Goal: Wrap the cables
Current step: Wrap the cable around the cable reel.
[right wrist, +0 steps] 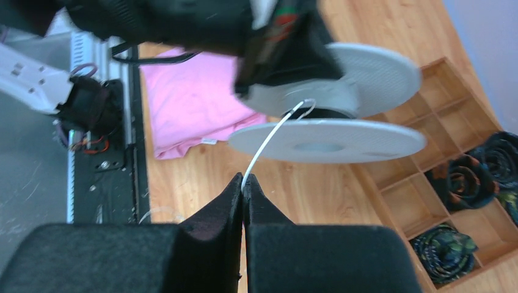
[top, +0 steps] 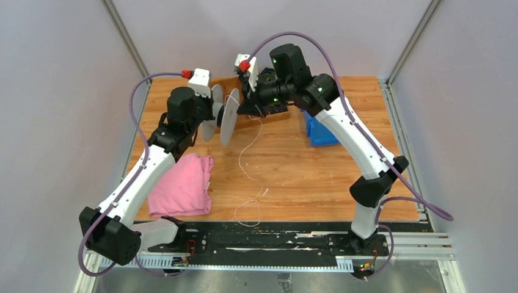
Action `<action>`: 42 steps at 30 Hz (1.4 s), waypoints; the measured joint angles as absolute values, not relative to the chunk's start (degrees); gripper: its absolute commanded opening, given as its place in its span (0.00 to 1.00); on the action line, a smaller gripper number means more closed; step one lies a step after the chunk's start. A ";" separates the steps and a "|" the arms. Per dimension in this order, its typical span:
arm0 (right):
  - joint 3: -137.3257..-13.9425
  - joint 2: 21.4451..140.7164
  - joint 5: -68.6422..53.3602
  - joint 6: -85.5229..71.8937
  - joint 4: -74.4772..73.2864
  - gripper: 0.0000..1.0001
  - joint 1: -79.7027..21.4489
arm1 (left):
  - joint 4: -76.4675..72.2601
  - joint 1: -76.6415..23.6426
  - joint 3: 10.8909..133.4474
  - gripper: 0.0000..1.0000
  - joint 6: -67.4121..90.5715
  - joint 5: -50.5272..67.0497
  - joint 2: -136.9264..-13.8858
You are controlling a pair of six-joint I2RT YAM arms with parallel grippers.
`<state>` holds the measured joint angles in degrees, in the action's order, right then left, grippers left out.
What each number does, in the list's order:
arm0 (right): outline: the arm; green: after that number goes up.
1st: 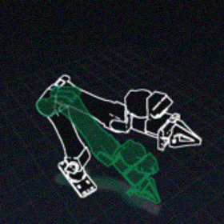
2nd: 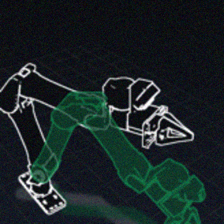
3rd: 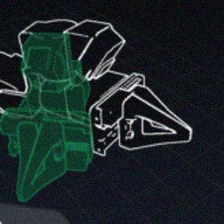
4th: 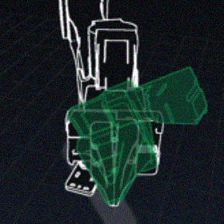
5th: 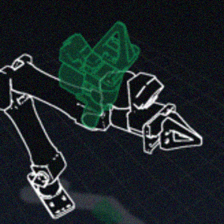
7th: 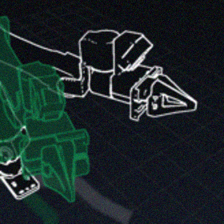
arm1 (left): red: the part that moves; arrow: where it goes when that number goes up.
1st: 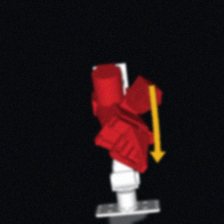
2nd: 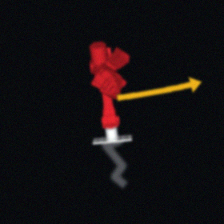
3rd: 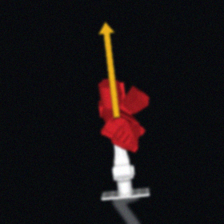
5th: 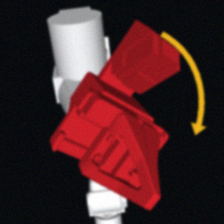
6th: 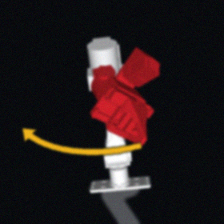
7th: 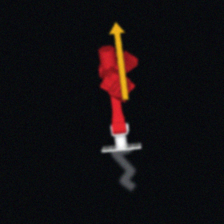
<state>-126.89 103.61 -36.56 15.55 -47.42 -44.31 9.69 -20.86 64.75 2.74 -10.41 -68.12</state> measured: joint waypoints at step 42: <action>-112.55 124.40 -39.70 8.69 -28.47 0.02 -26.89 | 18.37 -22.92 70.78 0.00 8.95 -0.05 -66.70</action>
